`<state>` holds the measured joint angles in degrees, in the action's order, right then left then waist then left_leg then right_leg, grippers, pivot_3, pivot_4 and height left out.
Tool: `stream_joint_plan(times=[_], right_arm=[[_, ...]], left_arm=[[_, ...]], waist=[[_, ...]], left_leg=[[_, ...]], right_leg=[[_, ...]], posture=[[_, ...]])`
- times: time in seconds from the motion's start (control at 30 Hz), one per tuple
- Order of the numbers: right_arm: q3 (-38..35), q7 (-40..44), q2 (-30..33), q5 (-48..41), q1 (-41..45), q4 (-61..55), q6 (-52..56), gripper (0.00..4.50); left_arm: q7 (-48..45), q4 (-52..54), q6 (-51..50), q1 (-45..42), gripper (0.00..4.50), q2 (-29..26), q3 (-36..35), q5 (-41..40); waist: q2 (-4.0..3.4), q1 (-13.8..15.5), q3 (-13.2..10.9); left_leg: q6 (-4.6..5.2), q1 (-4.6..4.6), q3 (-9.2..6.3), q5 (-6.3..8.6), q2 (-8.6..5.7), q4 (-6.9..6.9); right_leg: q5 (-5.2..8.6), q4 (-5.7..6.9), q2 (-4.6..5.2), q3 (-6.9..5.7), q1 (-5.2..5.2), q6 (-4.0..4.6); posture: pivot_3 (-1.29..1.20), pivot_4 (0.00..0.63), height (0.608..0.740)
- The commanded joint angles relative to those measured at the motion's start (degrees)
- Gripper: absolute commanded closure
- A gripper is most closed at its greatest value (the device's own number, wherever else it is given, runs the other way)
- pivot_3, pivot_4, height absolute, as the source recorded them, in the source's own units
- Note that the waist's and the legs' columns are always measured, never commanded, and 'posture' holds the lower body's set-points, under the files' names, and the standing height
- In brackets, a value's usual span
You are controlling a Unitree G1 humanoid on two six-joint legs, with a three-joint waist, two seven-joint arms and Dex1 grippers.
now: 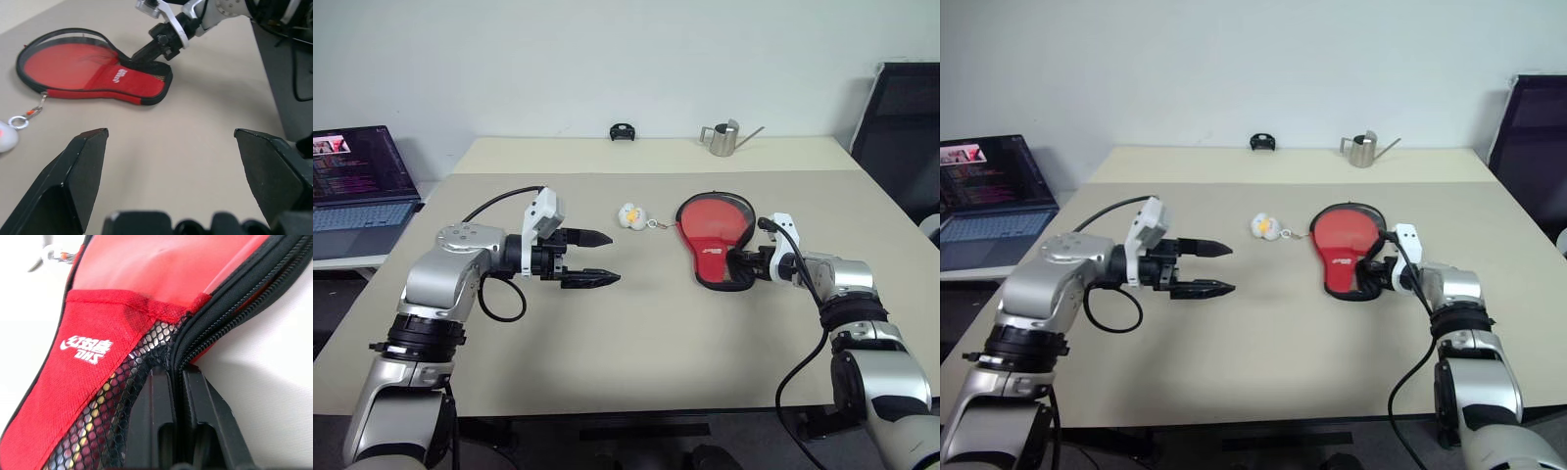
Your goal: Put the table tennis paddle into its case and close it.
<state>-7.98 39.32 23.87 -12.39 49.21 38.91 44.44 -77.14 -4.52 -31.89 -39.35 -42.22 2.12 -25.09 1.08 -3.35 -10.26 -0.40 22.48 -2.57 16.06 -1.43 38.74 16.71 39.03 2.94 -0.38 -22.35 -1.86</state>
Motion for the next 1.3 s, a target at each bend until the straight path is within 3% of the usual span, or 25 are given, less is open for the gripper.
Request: stream_joint_plan(times=[0.03, 0.27, 0.53, 0.73, 0.93, 1.3], right_arm=[[0.64, -0.41, -2.61, -4.50, -4.24, -13.55, 8.49, 4.49], [1.45, -5.65, -8.24, -10.36, -14.10, -37.72, 21.63, 4.49], [0.07, -11.24, -11.00, -15.01, -25.11, -56.26, 32.59, 4.49], [-4.97, -15.74, -13.51, -17.64, -33.64, -68.11, 40.80, 4.49], [-8.97, -19.48, -19.05, -18.35, -38.54, -77.24, 47.57, 4.49], [-11.69, -24.85, -24.42, -21.65, -46.76, -84.73, 48.06, 4.49]], left_arm=[[-1.45, 5.24, -1.84, 1.70, 0.00, -1.56, -0.02, -2.38], [-3.02, 13.79, -5.37, 7.45, 0.00, -3.68, 0.74, -5.64], [-4.56, 19.60, -6.20, 13.70, 0.00, -8.19, 0.70, -7.62], [-3.95, 21.54, -6.46, 16.04, 0.00, -8.92, 0.47, -8.56], [-4.25, 21.10, -5.99, 15.86, 0.00, -9.07, 1.16, -8.57], [-4.95, 20.37, -5.53, 14.16, 0.00, -8.69, 3.14, -8.26]], waist=[[-0.01, -0.01, -0.01], [-0.02, 0.10, -0.01], [-0.03, 0.77, -0.02], [-0.03, 1.65, -0.02], [-0.04, 1.68, -0.02], [-0.04, 1.66, -0.01]], left_leg=[[0.01, 0.01, 0.01, 0.01, 0.00, 0.00], [0.06, 0.19, -0.03, 0.04, -0.01, 0.00], [0.09, 0.34, -0.11, 0.05, -0.03, 0.00], [0.11, 0.33, -0.14, 0.06, -0.04, 0.01], [0.12, 0.30, -0.17, 0.06, -0.05, 0.00], [0.12, 0.28, -0.18, 0.06, -0.06, 0.00]], right_leg=[[0.00, 0.01, 0.00, 0.01, -0.01, 0.00], [0.00, 0.06, 0.00, 0.00, -0.23, 0.00], [0.00, 0.04, 0.00, -0.05, -0.33, 0.00], [0.01, 0.02, 0.00, -0.09, -0.30, 0.01], [0.01, 0.03, -0.02, -0.11, -0.27, 0.01], [0.02, 0.02, -0.03, -0.13, -0.25, 0.00]], posture=[[0.00, 0.150, 0.740], [0.00, 0.150, 0.740], [0.00, 0.150, 0.740], [0.00, 0.150, 0.740], [0.00, 0.150, 0.740], [0.00, 0.150, 0.740]])
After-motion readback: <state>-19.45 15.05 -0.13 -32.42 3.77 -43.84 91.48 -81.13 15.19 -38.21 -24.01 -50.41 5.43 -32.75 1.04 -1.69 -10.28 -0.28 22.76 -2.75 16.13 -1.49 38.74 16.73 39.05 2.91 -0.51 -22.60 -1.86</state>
